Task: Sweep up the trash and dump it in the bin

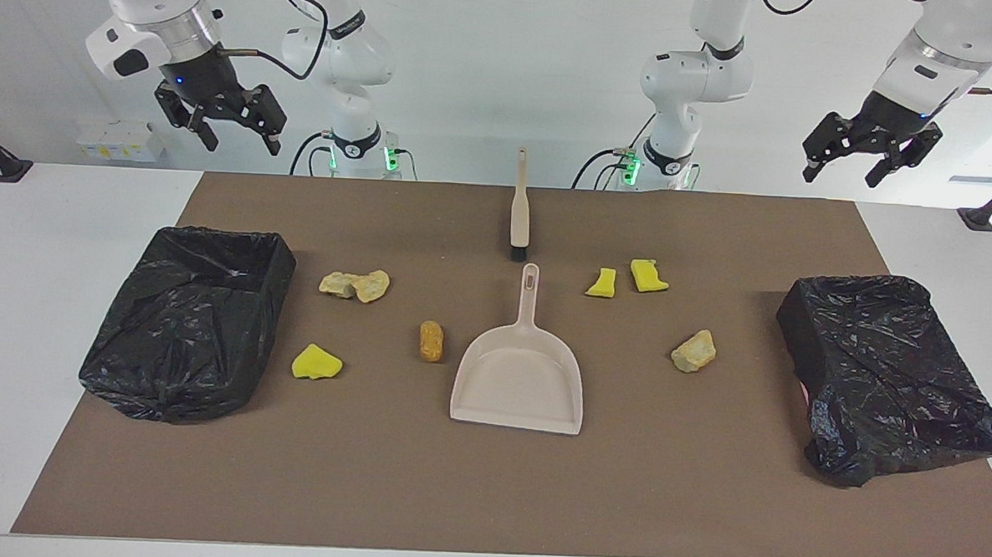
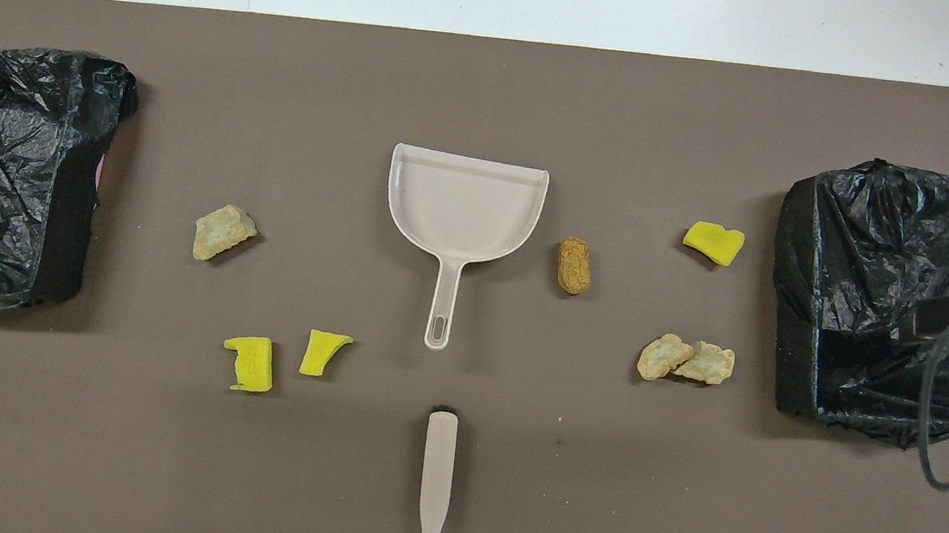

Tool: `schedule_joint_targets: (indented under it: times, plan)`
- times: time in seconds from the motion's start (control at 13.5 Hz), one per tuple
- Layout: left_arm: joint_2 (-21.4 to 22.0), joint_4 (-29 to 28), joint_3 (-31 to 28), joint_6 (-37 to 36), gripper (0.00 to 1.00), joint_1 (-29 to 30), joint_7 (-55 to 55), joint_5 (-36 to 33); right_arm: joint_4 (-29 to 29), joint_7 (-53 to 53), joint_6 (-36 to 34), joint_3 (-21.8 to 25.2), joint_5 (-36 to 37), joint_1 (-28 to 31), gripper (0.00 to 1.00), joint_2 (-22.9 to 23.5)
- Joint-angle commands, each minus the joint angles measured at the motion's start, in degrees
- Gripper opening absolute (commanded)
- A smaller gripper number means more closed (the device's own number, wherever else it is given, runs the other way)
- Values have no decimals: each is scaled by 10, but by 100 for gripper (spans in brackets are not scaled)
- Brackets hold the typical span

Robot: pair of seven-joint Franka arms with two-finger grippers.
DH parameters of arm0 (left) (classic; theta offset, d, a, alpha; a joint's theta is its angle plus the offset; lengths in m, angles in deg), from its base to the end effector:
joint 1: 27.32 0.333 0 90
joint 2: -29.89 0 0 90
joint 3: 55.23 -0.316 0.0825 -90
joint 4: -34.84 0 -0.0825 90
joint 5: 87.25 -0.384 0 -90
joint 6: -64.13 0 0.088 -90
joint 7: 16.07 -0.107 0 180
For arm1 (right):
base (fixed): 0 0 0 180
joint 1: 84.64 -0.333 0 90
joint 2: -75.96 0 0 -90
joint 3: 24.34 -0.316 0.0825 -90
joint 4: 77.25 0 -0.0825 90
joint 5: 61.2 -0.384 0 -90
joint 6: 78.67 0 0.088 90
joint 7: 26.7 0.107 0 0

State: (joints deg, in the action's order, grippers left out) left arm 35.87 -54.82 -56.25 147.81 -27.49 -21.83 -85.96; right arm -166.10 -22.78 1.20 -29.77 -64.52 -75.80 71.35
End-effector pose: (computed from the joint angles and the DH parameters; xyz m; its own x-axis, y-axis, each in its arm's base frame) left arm 0.5097 0.0055 0.6732 0.9961 -0.0881 0.0024 -0.0882 -0.9958 0.0241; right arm 0.5100 -0.0210 0.6618 0.9898 -0.1181 -0.0796 -0.1219 -0.9915 -0.0447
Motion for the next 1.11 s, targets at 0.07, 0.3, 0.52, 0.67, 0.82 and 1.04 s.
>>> schedule_joint_targets:
  times: [0.07, 0.3, 0.52, 0.67, 0.82, 1.04]
  plan:
    - [10, -10, 6, 9, 100, -1, -7, -7, -12, -2, 0, -4, -9, 13, 100, -8]
    - [10, -10, 9, 6, 100, -3, -7, -5, -12, -6, 0, -5, -15, 7, 100, -9]
    - [11, -11, 9, -2, 100, -3, -7, -1, -11, -4, 1, -6, -11, 7, 100, -8]
    - [11, -12, 9, -3, 100, -3, -6, -1, -11, -3, 5, -5, -6, 12, 100, -8]
    - [12, -13, 11, -3, 100, -3, -5, -1, -10, -3, 12, -5, -6, 14, 100, -7]
    - [11, -12, 11, -1, 100, -3, -5, -1, -11, -2, 6, -4, -4, 14, 100, -8]
